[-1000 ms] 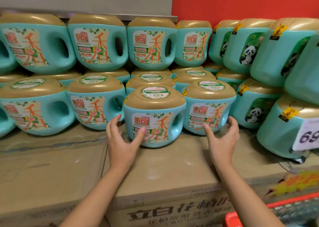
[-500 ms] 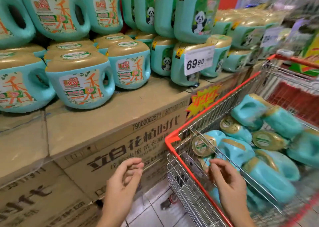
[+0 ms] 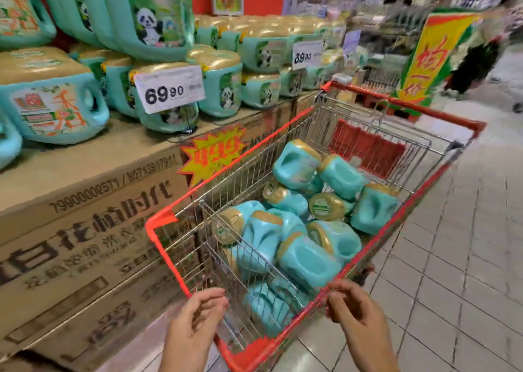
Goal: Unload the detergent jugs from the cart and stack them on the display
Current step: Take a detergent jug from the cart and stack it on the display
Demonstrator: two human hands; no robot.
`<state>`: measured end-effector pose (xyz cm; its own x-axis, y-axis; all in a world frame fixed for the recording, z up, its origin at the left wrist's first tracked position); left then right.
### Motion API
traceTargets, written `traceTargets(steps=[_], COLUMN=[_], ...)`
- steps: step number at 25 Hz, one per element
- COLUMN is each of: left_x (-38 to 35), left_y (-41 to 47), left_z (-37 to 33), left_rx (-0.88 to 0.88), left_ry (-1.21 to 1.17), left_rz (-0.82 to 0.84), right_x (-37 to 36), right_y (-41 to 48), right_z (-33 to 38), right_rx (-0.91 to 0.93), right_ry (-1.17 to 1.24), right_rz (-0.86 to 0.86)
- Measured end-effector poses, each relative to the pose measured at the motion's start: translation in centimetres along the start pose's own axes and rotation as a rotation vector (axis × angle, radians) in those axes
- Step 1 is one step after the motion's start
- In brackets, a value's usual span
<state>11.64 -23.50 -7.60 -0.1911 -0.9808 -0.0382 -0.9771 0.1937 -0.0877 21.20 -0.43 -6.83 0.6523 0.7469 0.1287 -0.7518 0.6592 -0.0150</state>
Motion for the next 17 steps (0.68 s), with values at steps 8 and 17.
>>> traceTargets(steps=[8,17], left_x=[-12.3,-17.8], left_y=[4.0,21.6], left_z=[0.5,0.1], left_rx=[0.066,0.064], left_ry=[-0.069,0.0], left_rz=[0.036,-0.122], right_x=[7.8,4.4], right_y=[10.7,29.4], right_z=[1.6,1.2], right_rx=[0.054,0.021], right_ry=[-0.038,-0.218], right_rz=[0.052,0.157])
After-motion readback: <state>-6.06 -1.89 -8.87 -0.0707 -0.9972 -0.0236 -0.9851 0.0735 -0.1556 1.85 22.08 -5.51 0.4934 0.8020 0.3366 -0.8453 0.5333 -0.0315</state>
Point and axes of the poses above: each hand's wrist, its own y-axis towards the middle knuckle, its own x-axis out of the back of the hand, z = x × y, the point moved 1 cm from there along y, towards the middle knuckle, and after that the axes turned 4 degrees about -y, right-handed, at the moved point
